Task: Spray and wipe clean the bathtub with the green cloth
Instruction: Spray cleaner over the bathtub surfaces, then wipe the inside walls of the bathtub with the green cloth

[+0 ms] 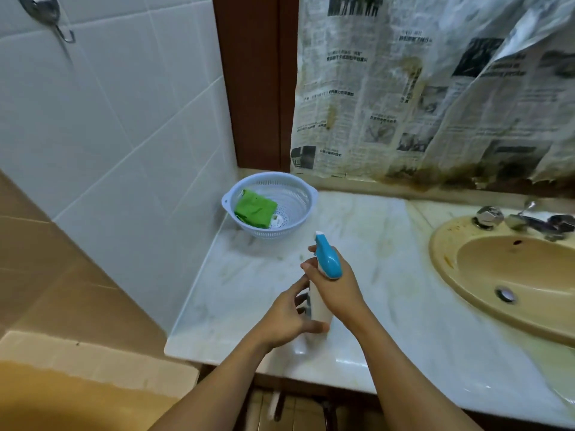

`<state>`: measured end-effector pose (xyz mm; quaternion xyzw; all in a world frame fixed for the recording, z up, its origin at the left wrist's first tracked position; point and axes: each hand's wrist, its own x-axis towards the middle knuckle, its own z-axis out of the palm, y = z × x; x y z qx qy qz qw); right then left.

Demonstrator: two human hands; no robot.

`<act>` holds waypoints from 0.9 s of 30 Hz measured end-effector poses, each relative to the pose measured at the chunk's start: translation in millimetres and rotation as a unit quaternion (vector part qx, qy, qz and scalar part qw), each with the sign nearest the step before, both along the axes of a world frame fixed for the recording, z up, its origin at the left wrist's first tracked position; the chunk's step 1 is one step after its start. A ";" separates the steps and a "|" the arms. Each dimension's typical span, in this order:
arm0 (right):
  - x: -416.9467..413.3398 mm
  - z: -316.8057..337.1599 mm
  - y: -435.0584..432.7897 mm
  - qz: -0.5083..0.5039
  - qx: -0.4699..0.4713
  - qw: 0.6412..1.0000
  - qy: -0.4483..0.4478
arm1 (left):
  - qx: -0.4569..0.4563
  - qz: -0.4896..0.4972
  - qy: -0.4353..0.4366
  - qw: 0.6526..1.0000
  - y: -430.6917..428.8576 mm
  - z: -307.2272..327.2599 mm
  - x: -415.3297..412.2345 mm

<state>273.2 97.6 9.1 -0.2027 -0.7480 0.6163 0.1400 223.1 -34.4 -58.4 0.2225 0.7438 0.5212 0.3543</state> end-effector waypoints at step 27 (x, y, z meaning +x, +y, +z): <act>3.0 -20.6 96.2 0.089 0.019 0.996 0.004 | 0.006 0.006 -0.028 1.000 87.4 -7.8 0.5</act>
